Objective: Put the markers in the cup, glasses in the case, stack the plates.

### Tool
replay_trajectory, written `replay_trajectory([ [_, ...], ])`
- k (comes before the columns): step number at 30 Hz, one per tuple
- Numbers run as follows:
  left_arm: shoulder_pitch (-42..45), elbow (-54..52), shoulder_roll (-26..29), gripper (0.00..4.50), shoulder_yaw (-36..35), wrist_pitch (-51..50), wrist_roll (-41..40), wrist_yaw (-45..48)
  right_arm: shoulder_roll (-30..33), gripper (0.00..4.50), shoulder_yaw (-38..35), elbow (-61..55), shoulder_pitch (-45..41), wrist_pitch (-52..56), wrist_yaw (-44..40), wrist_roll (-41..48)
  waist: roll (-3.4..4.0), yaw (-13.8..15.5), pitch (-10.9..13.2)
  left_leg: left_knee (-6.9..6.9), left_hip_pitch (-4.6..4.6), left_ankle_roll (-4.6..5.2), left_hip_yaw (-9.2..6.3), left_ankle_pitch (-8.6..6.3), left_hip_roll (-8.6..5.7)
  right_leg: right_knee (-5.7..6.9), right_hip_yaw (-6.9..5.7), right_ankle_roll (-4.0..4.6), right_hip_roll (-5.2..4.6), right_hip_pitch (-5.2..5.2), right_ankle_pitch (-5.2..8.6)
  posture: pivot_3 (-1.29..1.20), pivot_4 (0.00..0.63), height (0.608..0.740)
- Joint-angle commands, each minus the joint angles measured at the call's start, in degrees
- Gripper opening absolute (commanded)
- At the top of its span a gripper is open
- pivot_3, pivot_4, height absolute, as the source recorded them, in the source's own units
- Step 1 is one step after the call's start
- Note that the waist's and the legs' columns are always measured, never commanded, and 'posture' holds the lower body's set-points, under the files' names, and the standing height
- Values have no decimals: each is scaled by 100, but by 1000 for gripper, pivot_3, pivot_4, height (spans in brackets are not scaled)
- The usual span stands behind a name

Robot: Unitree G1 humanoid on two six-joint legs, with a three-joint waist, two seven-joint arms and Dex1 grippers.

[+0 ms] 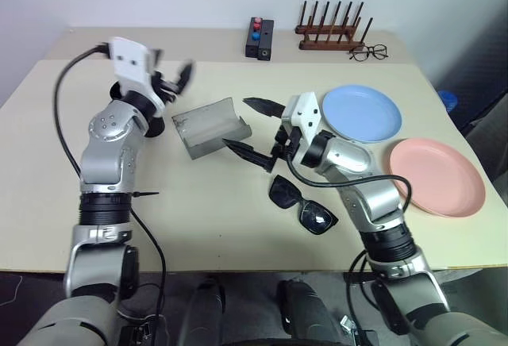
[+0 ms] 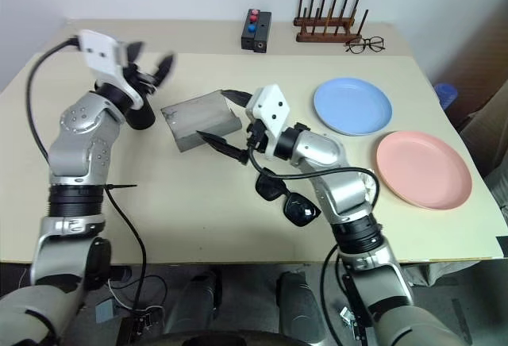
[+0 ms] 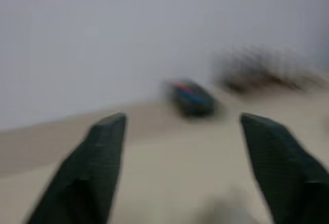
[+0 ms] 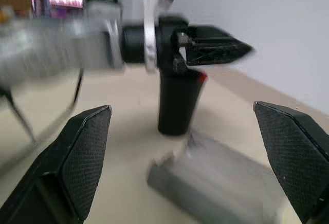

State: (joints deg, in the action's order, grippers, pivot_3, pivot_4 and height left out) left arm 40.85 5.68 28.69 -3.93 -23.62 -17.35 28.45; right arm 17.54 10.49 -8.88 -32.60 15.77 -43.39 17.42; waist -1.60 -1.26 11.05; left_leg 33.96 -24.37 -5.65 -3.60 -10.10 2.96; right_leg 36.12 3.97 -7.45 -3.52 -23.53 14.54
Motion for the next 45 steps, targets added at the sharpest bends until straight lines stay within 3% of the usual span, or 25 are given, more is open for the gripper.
replay_trajectory([
  [1,-87,-403,463,4435,560,-1480,-259,837,271,4500,-121,-224,84,-115,-252,17,8,-55,5,-1,2,0,0,0,1,1,0,1,0,0,1,0,150,738],
  [5,213,-184,500,4435,583,-2678,-444,840,814,4500,-107,-479,323,182,-692,161,9,-124,7,3,-3,1,-2,0,1,3,1,13,0,-3,10,0,150,738],
  [10,346,61,795,4435,1160,-2943,-69,1170,1593,4500,-34,-813,673,511,-1127,81,9,-127,7,2,-4,5,-2,-2,0,1,1,9,0,-5,13,0,150,738],
  [17,208,43,1010,4435,1645,-2688,135,1845,2288,4500,-717,-885,1182,643,-1159,250,9,-111,9,6,-7,5,-1,-2,-1,-1,1,19,-3,-5,18,0,150,738],
  [20,182,177,1030,3612,1715,-2536,289,1912,2603,4500,-1089,-625,1369,516,-1205,184,9,-104,9,8,-8,5,0,-2,-1,-2,2,20,-4,-5,19,0,150,738],
  [27,190,407,973,50,1749,-2187,554,2049,2816,4500,-1366,-506,1708,329,-1239,158,10,-120,9,9,-7,7,0,-4,-1,-2,3,21,-4,-4,19,0,150,738],
  [33,-75,202,1142,13,1706,-1144,647,2542,2800,4500,-1326,-420,1756,226,-1256,131,10,-115,9,11,-7,7,1,-4,-1,-2,4,21,-4,-4,19,0,150,738],
  [39,-1144,-1182,2296,13,1717,400,377,4440,2790,4500,-1219,-245,1583,117,-1350,103,13,-126,11,2,-7,8,8,-4,1,0,10,23,-4,-12,19,0,150,738],
  [45,-1607,-1574,2921,13,1734,717,517,4988,2829,4500,-1003,-426,1488,551,-1676,345,15,-82,12,20,-8,8,9,-4,0,-2,11,37,-9,-5,25,0,150,738],
])
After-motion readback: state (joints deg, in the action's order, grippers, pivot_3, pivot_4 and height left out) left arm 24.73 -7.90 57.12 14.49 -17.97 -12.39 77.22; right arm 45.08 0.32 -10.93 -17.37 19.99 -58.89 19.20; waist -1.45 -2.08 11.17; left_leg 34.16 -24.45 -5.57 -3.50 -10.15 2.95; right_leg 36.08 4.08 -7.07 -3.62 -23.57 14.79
